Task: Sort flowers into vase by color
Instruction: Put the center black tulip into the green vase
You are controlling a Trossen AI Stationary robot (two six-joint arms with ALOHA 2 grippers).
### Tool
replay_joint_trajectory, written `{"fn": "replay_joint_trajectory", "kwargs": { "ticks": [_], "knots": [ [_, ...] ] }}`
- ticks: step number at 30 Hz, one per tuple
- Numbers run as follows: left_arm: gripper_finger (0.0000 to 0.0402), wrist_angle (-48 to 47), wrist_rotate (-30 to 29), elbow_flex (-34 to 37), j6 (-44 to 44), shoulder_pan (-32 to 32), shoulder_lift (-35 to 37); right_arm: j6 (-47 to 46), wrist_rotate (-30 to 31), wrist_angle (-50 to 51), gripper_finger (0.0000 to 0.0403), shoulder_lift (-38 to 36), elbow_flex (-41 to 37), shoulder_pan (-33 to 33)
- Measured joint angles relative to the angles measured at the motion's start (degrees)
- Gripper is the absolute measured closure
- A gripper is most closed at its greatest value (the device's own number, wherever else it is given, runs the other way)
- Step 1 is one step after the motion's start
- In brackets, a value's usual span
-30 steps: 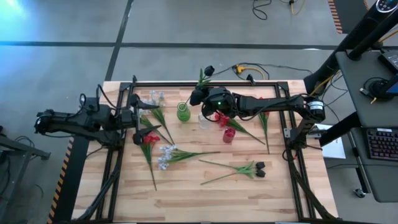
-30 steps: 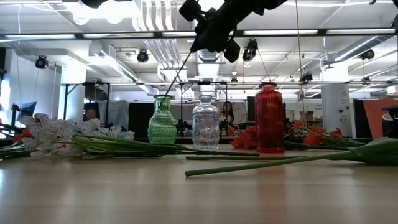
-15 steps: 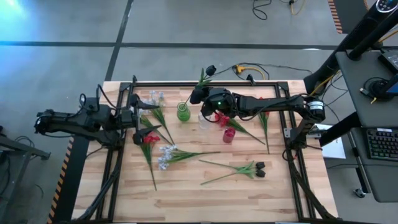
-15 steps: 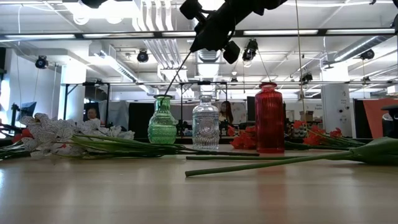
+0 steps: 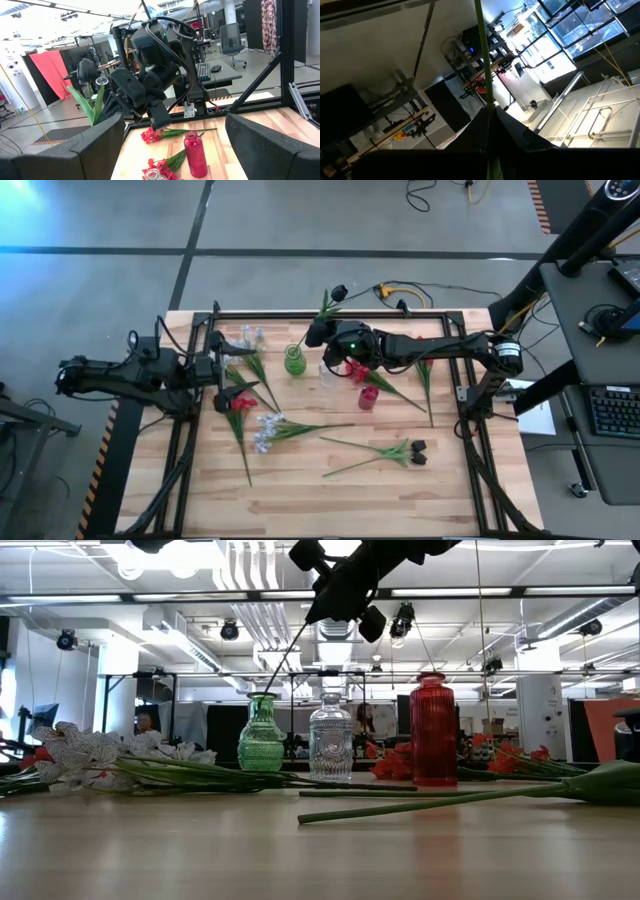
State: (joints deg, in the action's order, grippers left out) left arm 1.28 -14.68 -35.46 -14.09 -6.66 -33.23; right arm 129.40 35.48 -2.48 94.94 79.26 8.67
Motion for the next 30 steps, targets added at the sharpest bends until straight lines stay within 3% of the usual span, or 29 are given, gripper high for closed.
{"fn": "replay_joint_trajectory", "kwargs": {
  "ticks": [8,19,30],
  "knots": [
    [0.0074,0.0,0.0,0.0,0.0,0.0,0.0,-3.9,0.0,-1.2,0.0386,0.0,0.0,0.0],
    [0.0074,0.0,0.0,0.0,0.0,0.0,0.0,-2.8,-1.5,-3.0,0.0322,-0.1,0.1,0.0],
    [0.0074,0.0,0.0,0.0,0.0,0.0,0.0,-0.4,-1.4,-3.0,0.0313,-0.1,0.1,0.0]
  ]
}}
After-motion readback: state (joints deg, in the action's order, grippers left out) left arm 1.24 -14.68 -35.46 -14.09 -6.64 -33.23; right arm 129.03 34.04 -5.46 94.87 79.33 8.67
